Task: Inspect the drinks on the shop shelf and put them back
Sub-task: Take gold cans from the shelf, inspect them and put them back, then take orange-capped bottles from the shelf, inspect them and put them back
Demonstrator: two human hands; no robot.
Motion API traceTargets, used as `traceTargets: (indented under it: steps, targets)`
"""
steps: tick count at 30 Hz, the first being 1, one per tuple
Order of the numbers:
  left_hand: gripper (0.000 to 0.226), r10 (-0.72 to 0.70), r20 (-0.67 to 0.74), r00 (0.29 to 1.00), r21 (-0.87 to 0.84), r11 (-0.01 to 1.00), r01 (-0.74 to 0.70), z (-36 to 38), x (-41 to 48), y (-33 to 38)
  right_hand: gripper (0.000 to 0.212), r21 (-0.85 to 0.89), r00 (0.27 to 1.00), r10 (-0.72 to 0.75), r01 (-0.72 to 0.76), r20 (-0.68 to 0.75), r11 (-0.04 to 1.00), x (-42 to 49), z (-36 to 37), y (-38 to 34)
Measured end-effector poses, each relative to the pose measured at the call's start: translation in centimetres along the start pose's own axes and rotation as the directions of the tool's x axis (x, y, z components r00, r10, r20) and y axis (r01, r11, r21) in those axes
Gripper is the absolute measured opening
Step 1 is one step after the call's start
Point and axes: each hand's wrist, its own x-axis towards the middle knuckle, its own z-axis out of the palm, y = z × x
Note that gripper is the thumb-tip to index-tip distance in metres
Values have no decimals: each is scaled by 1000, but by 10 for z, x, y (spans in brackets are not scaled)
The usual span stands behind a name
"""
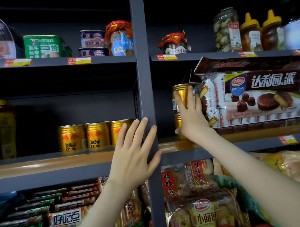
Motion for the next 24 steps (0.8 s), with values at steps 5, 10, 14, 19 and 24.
traceTargets:
  steps: [5, 10, 14, 19, 24]
  targets:
    - [47, -82, -15, 997, 47, 996, 82, -25, -19, -39, 93, 81, 927, -93, 131, -363, 988, -38, -4, -16]
    - [45, -204, -25, 979, 132, 970, 205, -46, -57, -94, 77, 137, 789, -186, 323, -586, 937, -77, 2, -73]
    - [47, -309, -33, 950, 211, 927, 309, -65, -100, -156, 76, 246, 789, -260, 456, -557, 855, -94, 12, -159]
    - [49, -400, -47, 915, 288, 872, 396, -97, -152, -261, 76, 328, 808, -343, 528, -479, 783, -96, 46, -290]
    - [52, -406, 54, 912, 285, 882, 376, -125, -186, -366, 79, 410, 877, -369, 473, -309, 780, -80, 73, -419]
